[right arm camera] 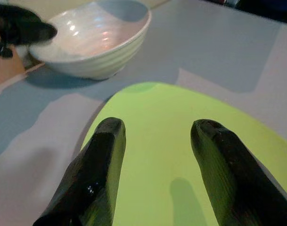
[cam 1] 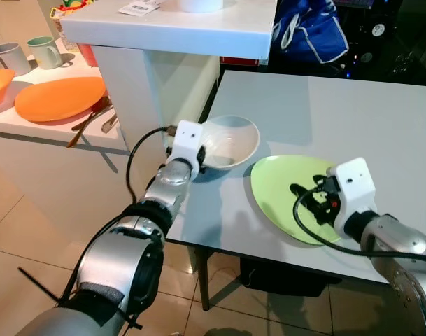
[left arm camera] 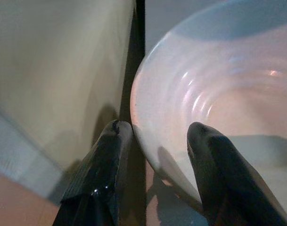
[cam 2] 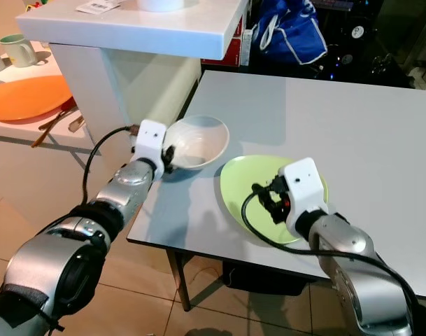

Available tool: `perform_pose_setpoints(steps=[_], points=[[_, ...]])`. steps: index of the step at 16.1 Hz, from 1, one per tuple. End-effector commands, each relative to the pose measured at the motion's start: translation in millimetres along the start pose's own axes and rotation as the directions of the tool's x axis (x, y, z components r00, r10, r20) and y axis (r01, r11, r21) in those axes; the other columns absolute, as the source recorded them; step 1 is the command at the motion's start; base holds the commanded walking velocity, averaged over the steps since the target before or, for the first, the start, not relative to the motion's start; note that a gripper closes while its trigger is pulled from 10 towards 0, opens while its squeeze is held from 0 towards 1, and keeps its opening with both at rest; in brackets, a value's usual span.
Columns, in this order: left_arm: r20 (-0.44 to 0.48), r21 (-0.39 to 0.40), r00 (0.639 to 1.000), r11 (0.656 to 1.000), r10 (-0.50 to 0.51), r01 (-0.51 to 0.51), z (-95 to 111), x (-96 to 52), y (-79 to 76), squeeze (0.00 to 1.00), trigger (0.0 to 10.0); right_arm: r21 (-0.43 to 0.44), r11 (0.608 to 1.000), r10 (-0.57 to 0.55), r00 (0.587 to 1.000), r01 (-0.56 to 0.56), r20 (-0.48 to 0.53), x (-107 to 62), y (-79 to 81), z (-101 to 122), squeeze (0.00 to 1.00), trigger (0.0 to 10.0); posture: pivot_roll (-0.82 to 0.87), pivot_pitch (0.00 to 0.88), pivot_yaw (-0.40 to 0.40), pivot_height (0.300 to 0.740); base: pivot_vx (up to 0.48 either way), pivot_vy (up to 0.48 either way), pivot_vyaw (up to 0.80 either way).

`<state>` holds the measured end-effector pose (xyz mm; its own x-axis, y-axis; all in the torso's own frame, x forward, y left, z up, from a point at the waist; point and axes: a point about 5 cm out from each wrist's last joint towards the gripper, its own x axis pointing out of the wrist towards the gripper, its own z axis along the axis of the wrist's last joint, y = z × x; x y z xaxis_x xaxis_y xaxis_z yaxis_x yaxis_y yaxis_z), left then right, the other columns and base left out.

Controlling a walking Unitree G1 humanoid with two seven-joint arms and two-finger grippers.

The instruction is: Setting the table

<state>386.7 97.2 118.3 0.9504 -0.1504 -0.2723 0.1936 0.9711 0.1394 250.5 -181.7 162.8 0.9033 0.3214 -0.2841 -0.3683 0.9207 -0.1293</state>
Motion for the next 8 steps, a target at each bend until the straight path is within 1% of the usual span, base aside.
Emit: perform_pose_setpoints(steps=[1, 2, 3, 4, 6, 8], points=[[0.013, -0.002, 1.000, 1.000, -0.008, 0.008, 0.7, -0.2, 1.6, 0.00, 10.0, -0.007, 1.000, -0.004, 1.000, 0.004, 0.005, 1.9, -0.1, 0.8, 0.00, 10.0, -0.21, 0.000, 0.050, 0.740, 0.000, 0.000, 0.00], [0.057, -0.015, 0.998, 0.999, -0.031, 0.032, 7.5, 0.2, 1.9, 0.00, 10.0, -0.007, 1.000, -0.005, 1.000, 0.005, 0.008, 2.0, -0.5, 1.5, 0.00, 10.0, -0.21, 0.000, 0.049, 0.740, 0.000, 0.000, 0.00], [0.135, 0.032, 0.989, 0.997, -0.068, 0.064, 18.1, -0.4, 3.1, 0.00, 10.0, -0.008, 1.000, -0.005, 1.000, 0.005, 0.013, 2.4, -1.0, 2.1, 0.00, 10.0, -0.20, 0.000, 0.047, 0.740, 0.000, 0.000, 0.00], [0.184, 0.062, 0.978, 0.994, -0.099, 0.089, 24.3, -1.5, 3.8, 0.00, 10.0, -0.008, 1.000, -0.004, 1.000, 0.004, 0.019, 3.0, -1.2, 2.9, 0.00, 10.0, -0.20, 0.000, 0.045, 0.740, 0.000, 0.000, 0.00], [0.237, 0.073, 0.960, 0.988, -0.147, 0.133, 27.6, -4.1, 4.0, 0.00, 10.0, -0.006, 1.000, -0.002, 1.000, 0.003, 0.025, 4.4, -1.5, 3.8, 0.00, 10.0, -0.19, 0.000, 0.034, 0.740, 0.000, 0.000, 0.00], [0.314, 0.112, 0.929, 0.979, -0.196, 0.168, 30.8, -9.6, 3.7, 0.00, 10.0, -0.006, 1.000, 0.004, 1.000, -0.004, 0.028, 7.3, -1.2, 4.1, 0.00, 10.0, -0.18, 0.000, 0.026, 0.740, 0.000, 0.000, 0.00]])
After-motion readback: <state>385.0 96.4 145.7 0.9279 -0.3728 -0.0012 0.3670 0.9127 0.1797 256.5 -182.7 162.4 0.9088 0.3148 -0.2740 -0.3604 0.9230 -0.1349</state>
